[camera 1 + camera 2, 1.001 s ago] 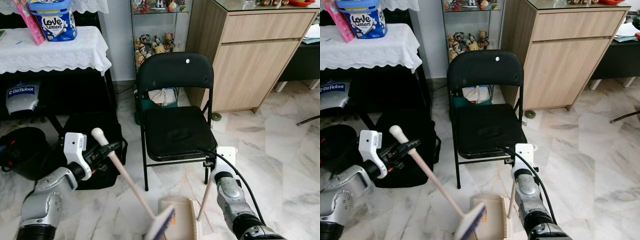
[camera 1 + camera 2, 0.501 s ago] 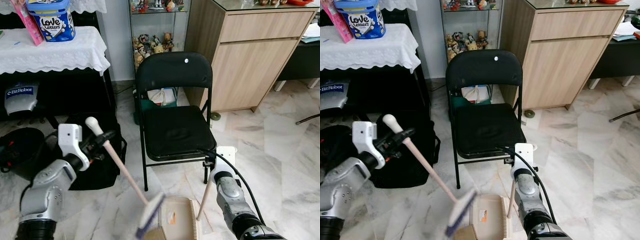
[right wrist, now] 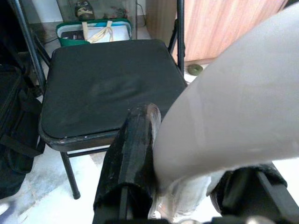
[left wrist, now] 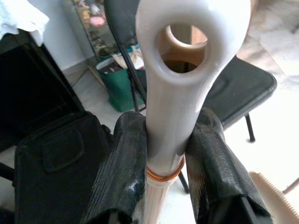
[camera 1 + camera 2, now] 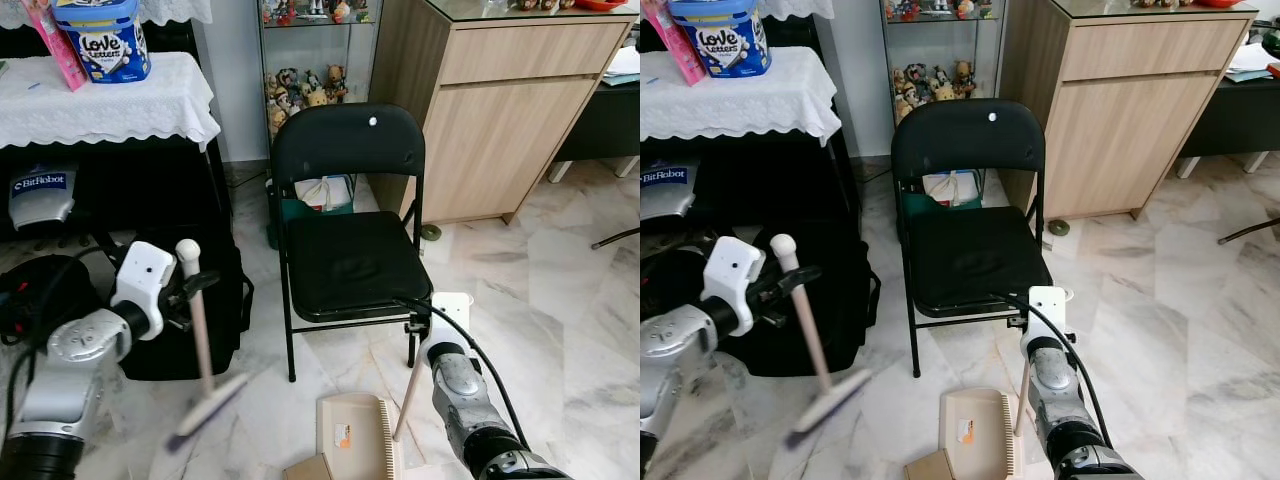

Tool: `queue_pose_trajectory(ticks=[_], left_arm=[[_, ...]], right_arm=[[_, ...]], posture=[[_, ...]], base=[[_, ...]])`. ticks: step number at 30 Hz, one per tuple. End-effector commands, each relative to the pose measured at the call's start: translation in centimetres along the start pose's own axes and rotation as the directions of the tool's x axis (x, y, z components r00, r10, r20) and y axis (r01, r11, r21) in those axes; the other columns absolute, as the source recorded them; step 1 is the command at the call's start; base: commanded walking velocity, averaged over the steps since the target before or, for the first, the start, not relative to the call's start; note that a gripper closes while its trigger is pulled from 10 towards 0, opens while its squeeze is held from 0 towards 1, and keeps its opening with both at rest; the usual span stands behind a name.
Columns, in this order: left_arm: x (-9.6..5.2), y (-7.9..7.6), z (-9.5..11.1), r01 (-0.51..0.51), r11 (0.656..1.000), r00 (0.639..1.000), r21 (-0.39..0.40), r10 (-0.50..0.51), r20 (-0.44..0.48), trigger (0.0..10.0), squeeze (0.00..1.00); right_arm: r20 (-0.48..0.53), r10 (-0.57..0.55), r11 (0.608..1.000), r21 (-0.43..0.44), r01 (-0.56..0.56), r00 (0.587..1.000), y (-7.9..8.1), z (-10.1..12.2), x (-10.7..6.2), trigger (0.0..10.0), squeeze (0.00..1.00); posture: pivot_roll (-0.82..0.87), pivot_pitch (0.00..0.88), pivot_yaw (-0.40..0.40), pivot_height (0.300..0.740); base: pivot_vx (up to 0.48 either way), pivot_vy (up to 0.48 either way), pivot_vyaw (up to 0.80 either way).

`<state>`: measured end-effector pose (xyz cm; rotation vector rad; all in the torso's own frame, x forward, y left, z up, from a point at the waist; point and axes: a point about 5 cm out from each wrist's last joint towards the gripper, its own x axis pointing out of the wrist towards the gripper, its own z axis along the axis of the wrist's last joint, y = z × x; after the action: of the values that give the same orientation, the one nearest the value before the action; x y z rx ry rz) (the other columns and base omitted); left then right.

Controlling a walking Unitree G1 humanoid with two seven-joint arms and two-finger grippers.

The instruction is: Sweep floor

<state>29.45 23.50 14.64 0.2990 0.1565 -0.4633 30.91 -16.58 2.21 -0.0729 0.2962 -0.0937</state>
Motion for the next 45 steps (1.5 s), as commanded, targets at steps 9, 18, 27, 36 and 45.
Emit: queue_pose_trajectory(ticks=[9, 18, 27, 36, 45], left_arm=[[-0.5, 0.2, -0.2, 0.134, 0.98, 0.988, 0.148, -0.12, -0.098, 10.0, 0.0], [-0.8, 1.0, -0.7, 0.208, 0.88, 0.962, 0.427, -0.105, -0.252, 10.0, 0.0], [0.5, 1.1, -0.8, 0.008, 0.954, 0.995, 0.298, 0.022, -0.097, 10.0, 0.0], [0.0, 1.6, -4.1, -0.315, 0.948, 0.947, 0.036, 0.316, -0.058, 10.0, 0.0], [-0.1, -1.7, -6.7, -0.494, 0.826, 0.863, -0.271, 0.504, -0.036, 10.0, 0.0]], right_arm=[[-0.072, 0.006, 1.0, 0.004, -0.006, 0.997, 0.3, -1.5, -0.5, 10.0, 0.0], [-0.07, 0.006, 1.0, 0.004, -0.006, 0.998, 0.3, -1.5, -0.5, 10.0, 0.0], [-0.062, 0.003, 1.0, 0.012, -0.003, 0.998, 0.4, -1.3, -0.5, 10.0, 0.0], [-0.061, -0.002, 1.0, 0.011, 0.003, 0.998, 0.2, -1.3, -0.5, 10.0, 0.0], [-0.052, 0.001, 1.0, 0.019, 0.0, 0.999, 0.4, -1.2, -0.5, 10.0, 0.0]], posture=[[-0.04, 0.08, -0.015, 0.74], [-0.04, 0.082, -0.015, 0.74], [-0.03, 0.082, -0.011, 0.74], [-0.04, 0.08, -0.011, 0.74], [-0.04, 0.075, -0.009, 0.74]], base=[[0.0, 0.0, 0.0], [0.0, 0.0, 0.0], [0.0, 0.0, 0.0], [0.0, 0.0, 0.0], [0.0, 0.0, 0.0]])
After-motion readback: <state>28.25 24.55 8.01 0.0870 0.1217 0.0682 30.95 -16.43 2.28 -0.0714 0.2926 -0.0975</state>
